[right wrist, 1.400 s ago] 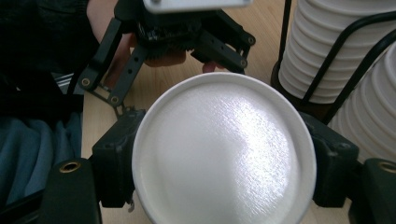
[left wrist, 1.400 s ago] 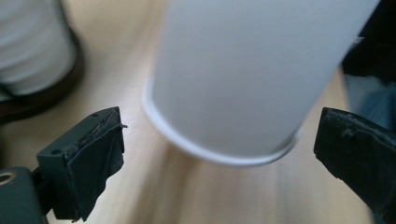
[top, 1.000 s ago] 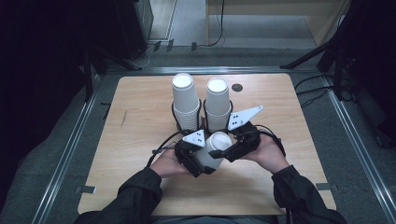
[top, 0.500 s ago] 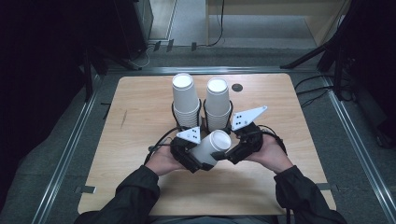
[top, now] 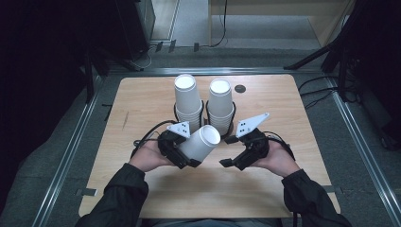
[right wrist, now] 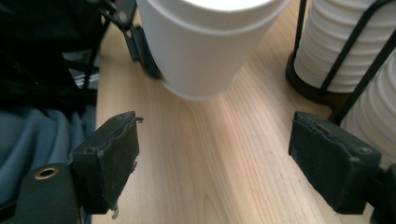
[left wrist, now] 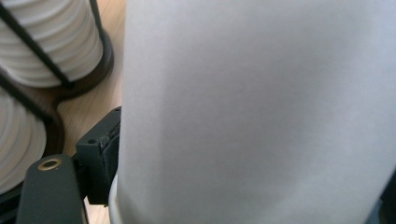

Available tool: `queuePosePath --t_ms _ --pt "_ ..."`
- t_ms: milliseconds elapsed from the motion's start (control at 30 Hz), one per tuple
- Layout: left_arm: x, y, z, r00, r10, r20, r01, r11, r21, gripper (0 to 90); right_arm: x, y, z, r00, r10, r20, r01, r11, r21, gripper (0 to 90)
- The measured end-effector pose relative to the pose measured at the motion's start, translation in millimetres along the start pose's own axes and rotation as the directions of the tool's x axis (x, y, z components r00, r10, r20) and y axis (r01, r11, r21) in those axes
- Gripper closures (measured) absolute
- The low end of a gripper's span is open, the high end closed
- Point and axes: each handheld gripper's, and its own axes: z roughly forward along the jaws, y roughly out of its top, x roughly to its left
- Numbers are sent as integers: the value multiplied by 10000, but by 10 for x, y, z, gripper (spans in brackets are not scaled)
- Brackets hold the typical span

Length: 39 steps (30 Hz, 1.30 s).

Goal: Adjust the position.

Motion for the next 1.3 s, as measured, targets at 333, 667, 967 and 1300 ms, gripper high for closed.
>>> queuePosePath --t_ms 333,667,967,1300 --pt "13 17 96 9936 152 -1123 44 9850 1725 155 -107 -93 76 9993 65 360 -79 9993 372 167" --pt "-8 31 282 9918 402 -1217 -47 9602 2794 155 -125 -103 129 9995 -258 192 248 9983 535 160" --pt "-114 91 496 9947 777 -669 -507 9400 3374 154 -21 -38 249 9933 -1142 165 1117 9879 1079 160" --pt "-229 146 608 9944 1032 232 -1046 9270 3602 131 107 36 384 9779 -2047 -424 2091 9585 1940 245"
